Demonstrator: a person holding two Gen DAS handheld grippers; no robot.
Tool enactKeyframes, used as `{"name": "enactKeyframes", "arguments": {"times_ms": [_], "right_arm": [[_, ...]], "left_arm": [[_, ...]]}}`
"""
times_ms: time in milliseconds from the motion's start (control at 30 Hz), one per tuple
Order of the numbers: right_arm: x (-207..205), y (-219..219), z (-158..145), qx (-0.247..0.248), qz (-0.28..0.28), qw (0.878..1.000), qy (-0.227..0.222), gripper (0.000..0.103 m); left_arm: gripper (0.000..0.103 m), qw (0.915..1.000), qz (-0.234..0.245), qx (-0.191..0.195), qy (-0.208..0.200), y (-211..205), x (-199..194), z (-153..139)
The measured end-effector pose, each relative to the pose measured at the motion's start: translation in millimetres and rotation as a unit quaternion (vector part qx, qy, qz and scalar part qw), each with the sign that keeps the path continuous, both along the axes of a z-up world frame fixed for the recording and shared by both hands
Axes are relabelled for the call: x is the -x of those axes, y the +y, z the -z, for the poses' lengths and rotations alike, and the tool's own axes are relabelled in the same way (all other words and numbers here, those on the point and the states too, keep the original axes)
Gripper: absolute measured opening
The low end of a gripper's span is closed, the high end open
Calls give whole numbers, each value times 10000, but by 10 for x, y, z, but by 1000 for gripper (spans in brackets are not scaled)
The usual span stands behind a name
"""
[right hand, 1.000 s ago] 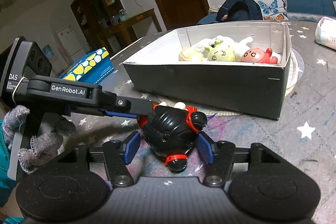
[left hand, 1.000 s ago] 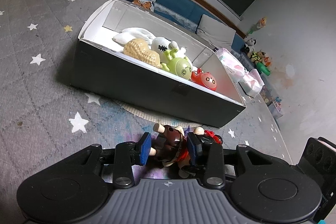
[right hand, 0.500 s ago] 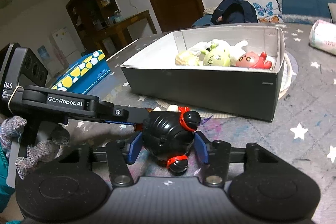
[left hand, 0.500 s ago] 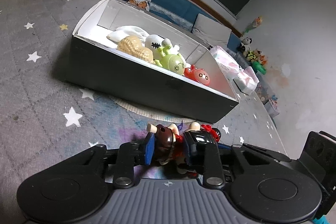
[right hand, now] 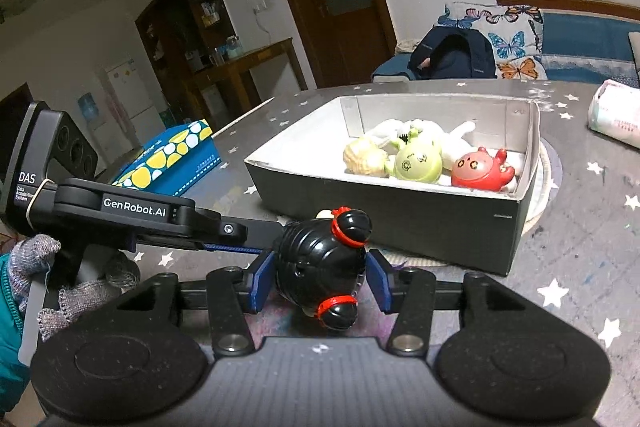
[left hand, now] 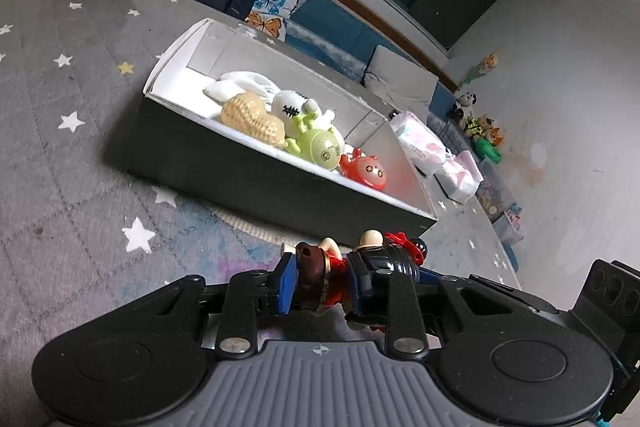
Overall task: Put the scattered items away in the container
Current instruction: 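Lift the doll toy and carry it over the box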
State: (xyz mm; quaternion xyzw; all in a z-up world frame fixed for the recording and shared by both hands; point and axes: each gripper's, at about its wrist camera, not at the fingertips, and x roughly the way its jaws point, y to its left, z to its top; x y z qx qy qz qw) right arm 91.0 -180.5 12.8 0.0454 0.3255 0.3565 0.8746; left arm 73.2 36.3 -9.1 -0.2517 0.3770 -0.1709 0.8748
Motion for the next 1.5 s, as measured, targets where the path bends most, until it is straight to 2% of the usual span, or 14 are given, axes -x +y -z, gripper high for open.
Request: {"name": "enactKeyframes", "arguments": {"times_ms": [133,467,1133,1500], "right_arm": [[-12,5,118,-8,-7,9999,171,50],[-71,-78,275,-183,26,9988,444,51],[-75,-115,336,-414,101,9974,589,53],[-17,-97,253,-360,121,9982,457,51]], "left_arm": [[29,9998,-3,-4,194,0,-14,103],[33,9995,2,80,314,-3,-63,194],[33,9989,-21,326,340,99,-49,233],[31,9989,-32,356,310,105,-14,192]]}}
